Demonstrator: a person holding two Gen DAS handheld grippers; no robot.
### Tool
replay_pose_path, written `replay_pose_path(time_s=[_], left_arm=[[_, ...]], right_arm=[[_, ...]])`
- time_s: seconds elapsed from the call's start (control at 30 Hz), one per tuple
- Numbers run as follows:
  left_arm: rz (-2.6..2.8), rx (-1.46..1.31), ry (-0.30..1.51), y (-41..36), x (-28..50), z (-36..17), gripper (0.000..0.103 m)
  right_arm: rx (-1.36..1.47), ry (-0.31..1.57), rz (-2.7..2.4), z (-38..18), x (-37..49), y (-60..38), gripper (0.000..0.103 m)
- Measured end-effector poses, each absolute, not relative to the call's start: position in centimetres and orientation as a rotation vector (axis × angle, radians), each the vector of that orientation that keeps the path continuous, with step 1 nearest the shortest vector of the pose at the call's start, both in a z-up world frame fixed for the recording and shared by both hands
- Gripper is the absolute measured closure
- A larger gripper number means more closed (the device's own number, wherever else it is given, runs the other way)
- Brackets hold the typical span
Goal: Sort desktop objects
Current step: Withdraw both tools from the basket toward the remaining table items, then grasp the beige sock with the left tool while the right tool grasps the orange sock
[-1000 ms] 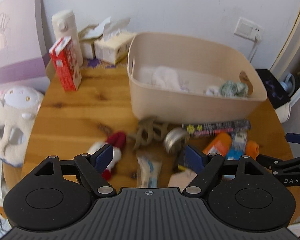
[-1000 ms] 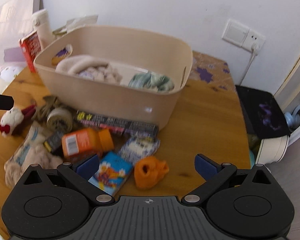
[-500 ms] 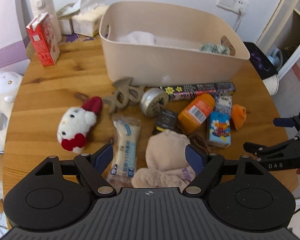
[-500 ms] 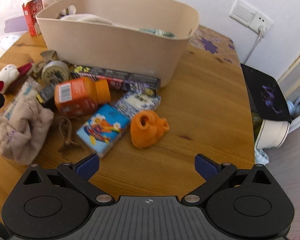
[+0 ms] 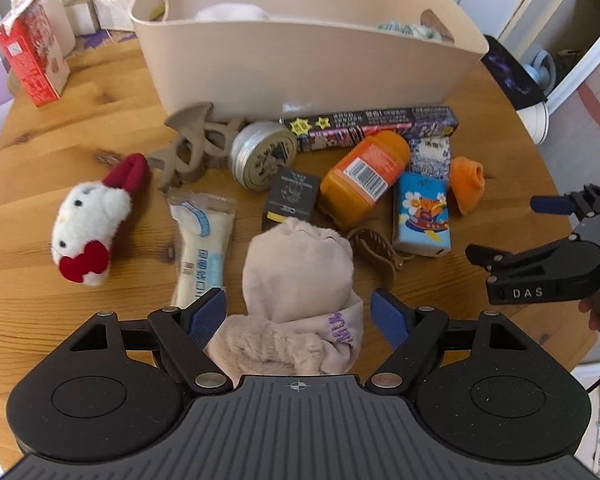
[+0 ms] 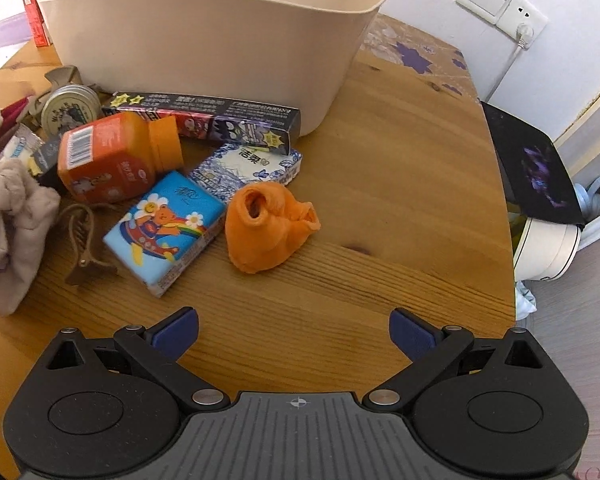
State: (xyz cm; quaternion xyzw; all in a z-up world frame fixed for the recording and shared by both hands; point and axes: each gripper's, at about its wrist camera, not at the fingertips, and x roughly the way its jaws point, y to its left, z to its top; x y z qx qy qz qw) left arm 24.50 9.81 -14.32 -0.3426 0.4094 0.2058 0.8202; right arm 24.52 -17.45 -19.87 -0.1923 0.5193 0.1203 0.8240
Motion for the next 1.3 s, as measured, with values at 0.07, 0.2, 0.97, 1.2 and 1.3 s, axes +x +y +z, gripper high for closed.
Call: replay_pose_path(time_s=[0.07,0.2,0.97,1.2,1.3], left_arm=[[0.436,-0.737,0.889,9.9,25.0,-14.7,0.022],[0.437,-0.737,0.929,10.3,25.9,-15.7,0.022],[0.431,-0.69,1.051,10.9,28.2,-17.2,0.037],[0.424,-0.647,1.04,11.1,27.9,-16.8,0.061],[0.425,-0.659,1.039,11.1,27.4,-16.9,0.063]], right_arm=[[-0.412,1.1,0.265,-20.1,24.9,-17.5,0.0],[-0.423,1.084,0.282,-20.4,25.5,-17.5,0.0],[-0.379,0.978,0.424,-20.8,26.6,-17.1,0.024],[-0.363,0.985,0.489,-20.3,25.8,-16.0,0.087],[-0.385,0.992,0.481,-20.2,25.1,-15.5,0.093]])
